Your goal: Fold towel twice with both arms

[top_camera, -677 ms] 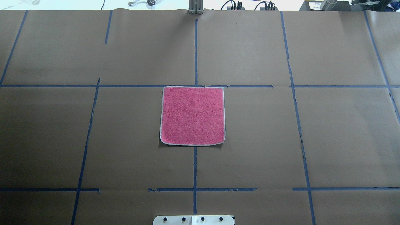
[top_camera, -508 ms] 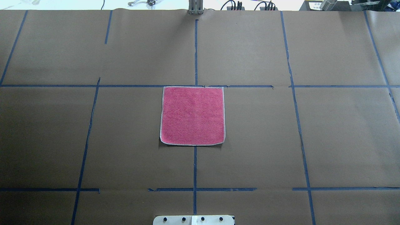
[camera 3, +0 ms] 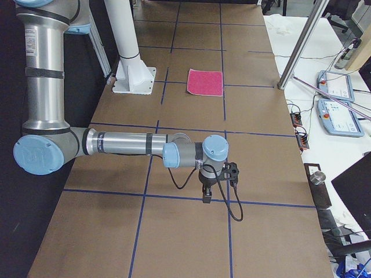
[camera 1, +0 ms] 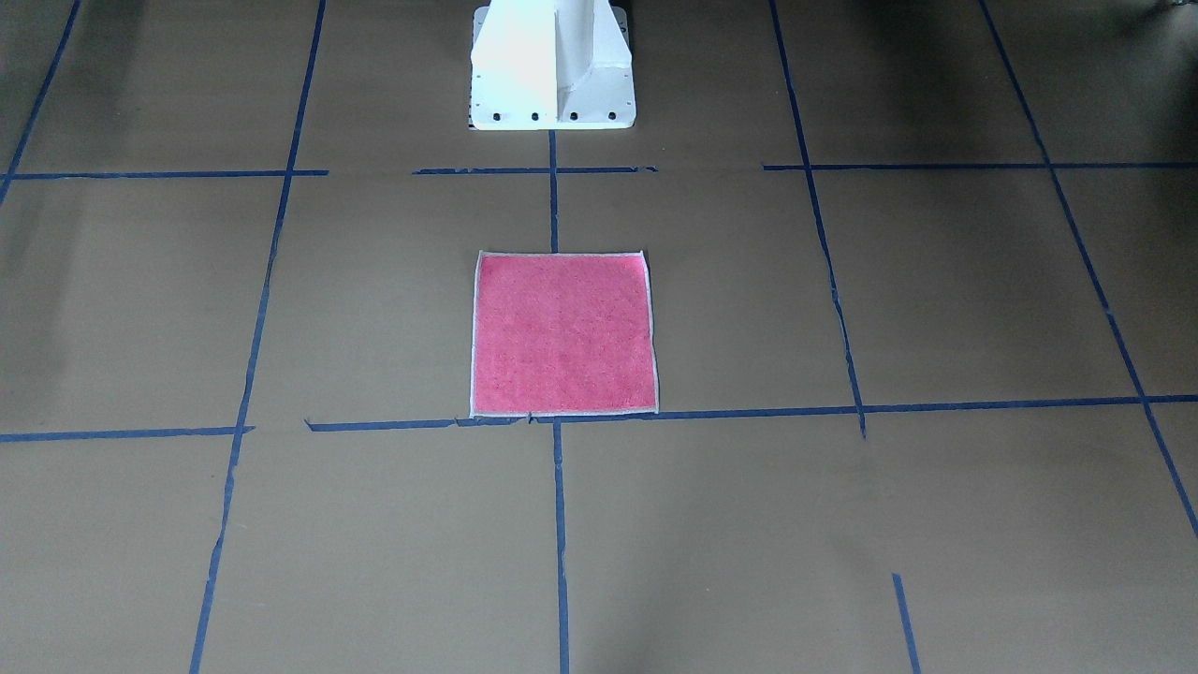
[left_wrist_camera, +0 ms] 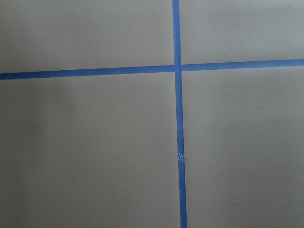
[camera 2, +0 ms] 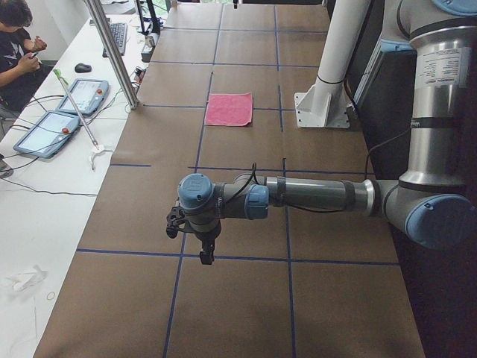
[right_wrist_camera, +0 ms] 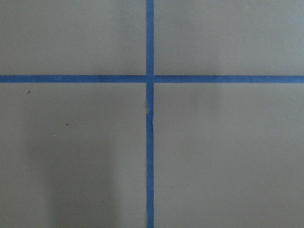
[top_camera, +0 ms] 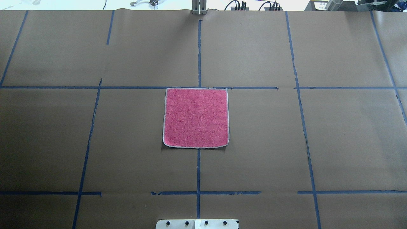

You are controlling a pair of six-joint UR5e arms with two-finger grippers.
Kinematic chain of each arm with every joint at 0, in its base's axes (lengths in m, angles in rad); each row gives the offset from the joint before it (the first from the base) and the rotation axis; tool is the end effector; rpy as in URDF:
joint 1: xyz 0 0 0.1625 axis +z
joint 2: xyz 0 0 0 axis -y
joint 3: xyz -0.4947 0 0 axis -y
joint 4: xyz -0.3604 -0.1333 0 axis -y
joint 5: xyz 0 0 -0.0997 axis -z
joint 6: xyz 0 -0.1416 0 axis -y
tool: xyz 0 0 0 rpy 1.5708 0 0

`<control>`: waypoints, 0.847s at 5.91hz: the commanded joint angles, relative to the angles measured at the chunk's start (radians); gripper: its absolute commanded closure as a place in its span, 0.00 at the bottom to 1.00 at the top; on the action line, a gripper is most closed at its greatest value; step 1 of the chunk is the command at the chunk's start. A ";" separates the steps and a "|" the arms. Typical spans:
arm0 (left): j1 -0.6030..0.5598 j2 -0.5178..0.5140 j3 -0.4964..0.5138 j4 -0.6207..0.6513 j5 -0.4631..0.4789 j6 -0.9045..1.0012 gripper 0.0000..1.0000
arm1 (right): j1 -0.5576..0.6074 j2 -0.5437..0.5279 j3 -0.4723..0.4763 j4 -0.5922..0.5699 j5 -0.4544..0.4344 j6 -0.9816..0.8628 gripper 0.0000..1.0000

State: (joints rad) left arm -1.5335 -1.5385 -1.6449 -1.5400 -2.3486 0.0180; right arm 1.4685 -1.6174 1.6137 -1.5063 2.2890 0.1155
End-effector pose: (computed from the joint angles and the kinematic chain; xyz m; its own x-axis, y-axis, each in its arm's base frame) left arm -0.0173 -0.4459 0.7417 0.7109 0.0523 -0.7014 -0.0501 0.9985 0.0236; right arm -0.0054 -0.4451 0.7584 0.7518 -0.0015 0.6594 0.0154 0.9998 -0.0153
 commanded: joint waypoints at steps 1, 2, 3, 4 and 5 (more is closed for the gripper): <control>0.033 -0.090 -0.009 0.001 0.006 -0.056 0.00 | -0.078 0.075 0.006 -0.003 -0.002 0.009 0.00; 0.130 -0.148 -0.006 0.001 0.012 -0.123 0.00 | -0.141 0.155 -0.001 -0.009 -0.002 0.091 0.00; 0.241 -0.222 0.003 0.001 0.014 -0.241 0.00 | -0.199 0.212 0.006 -0.009 0.003 0.175 0.00; 0.333 -0.301 0.004 0.003 0.017 -0.386 0.00 | -0.239 0.268 0.008 -0.009 0.009 0.270 0.00; 0.436 -0.372 0.004 0.001 0.072 -0.555 0.00 | -0.310 0.334 0.008 -0.009 0.007 0.412 0.00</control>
State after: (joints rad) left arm -1.2000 -1.8364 -1.6421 -1.5379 -2.3164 -0.3759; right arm 1.2232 -1.3486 1.6206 -1.5155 2.2957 0.3977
